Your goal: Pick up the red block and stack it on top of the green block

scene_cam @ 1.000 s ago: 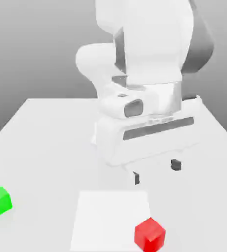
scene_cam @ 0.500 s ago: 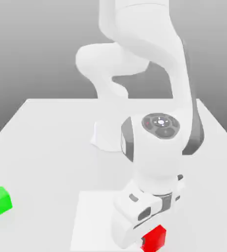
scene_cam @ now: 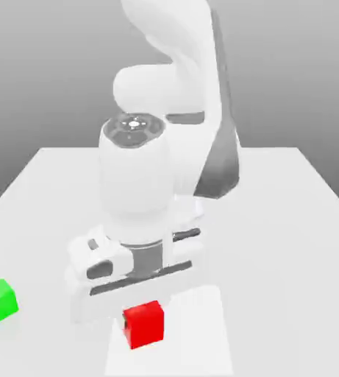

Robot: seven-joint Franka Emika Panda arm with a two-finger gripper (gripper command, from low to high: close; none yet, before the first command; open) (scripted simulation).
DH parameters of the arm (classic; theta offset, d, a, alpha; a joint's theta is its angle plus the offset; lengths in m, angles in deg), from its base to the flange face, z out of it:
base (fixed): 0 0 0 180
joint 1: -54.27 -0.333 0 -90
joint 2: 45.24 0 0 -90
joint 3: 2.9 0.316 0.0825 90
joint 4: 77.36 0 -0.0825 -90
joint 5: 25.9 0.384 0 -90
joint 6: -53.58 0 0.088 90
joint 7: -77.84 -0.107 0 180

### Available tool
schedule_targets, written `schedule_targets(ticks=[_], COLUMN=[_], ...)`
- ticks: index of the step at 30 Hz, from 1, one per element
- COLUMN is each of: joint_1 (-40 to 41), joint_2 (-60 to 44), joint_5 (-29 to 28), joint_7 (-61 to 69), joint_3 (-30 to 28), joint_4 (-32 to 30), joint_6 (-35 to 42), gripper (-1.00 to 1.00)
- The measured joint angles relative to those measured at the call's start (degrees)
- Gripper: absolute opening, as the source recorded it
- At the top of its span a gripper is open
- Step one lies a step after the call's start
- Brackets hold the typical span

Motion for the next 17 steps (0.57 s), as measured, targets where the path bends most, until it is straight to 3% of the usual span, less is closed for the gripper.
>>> schedule_targets(ticks=[8, 13, 14, 17], joint_1=[12.9, 17.8, 18.4, 18.4], joint_2=[2.8, -5.5, -6.7, -6.7], joint_5=[2.4, 10.6, 11.8, 11.8], joint_7=[2.7, 8.8, 9.6, 9.6], joint_3=[-12.5, -9.2, -8.4, -8.4], joint_4=[-1.0, -0.4, -0.3, -0.3], joint_6=[2.3, -4.5, -5.5, -5.5], gripper=[-1.0, -1.0, 1.0, 1.0])
